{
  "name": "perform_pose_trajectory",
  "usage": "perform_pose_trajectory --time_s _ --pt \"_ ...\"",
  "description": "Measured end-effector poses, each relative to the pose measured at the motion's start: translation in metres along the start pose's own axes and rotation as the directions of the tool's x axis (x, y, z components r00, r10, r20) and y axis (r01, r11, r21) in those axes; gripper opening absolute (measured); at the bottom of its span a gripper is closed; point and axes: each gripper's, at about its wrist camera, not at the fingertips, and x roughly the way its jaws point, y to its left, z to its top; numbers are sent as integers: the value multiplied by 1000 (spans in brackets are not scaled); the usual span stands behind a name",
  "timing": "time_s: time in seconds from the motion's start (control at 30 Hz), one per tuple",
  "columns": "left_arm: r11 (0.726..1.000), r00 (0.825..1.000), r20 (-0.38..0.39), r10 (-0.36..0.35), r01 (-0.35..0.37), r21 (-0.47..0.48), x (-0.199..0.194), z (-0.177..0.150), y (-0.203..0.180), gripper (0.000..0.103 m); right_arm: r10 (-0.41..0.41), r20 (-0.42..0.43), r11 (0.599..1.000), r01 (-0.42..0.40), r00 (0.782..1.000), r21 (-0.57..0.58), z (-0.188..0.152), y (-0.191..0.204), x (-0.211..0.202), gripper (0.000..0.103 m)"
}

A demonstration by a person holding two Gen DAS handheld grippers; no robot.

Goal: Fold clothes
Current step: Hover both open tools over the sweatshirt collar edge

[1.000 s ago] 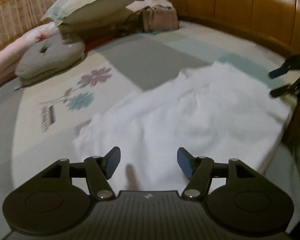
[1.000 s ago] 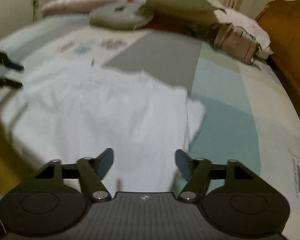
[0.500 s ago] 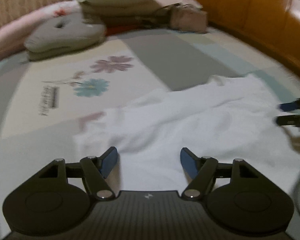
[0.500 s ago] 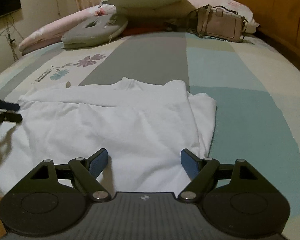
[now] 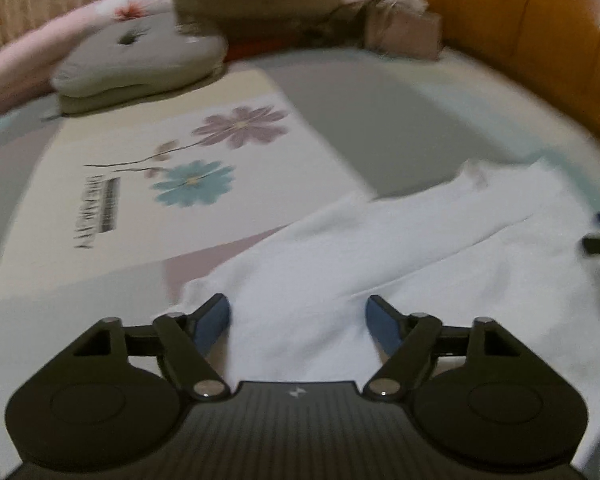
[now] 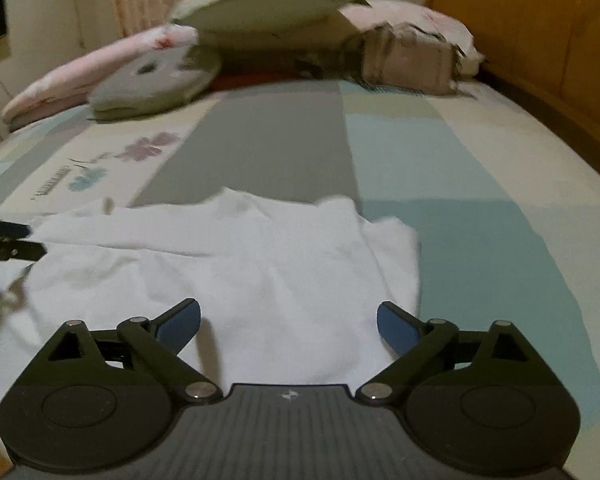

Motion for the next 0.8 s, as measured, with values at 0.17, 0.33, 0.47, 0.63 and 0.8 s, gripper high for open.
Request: perform_pose_trajectory --time_s 0.17,0.33,0.47,0.63,0.8 --pt "998 997 53 49 -51 31 -24 6 -5 79 -36 -14 994 37 999 99 3 -16 2 97" --pt "994 989 100 -107 104 35 -48 14 -17 81 29 21 999 -30 999 15 14 11 -8 100" --pt "989 990 47 -131 127 80 -38 2 -36 82 78 37 995 -75 996 -57 20 32 -14 101" --pt "991 996 -44 -83 88 100 -17 -18 -47 82 29 -38 994 -33 999 -109 2 39 2 102" --pt "993 995 -37 -94 96 65 -23 -27 -32 83 1 -60 998 -5 998 -69 -8 25 -2 103"
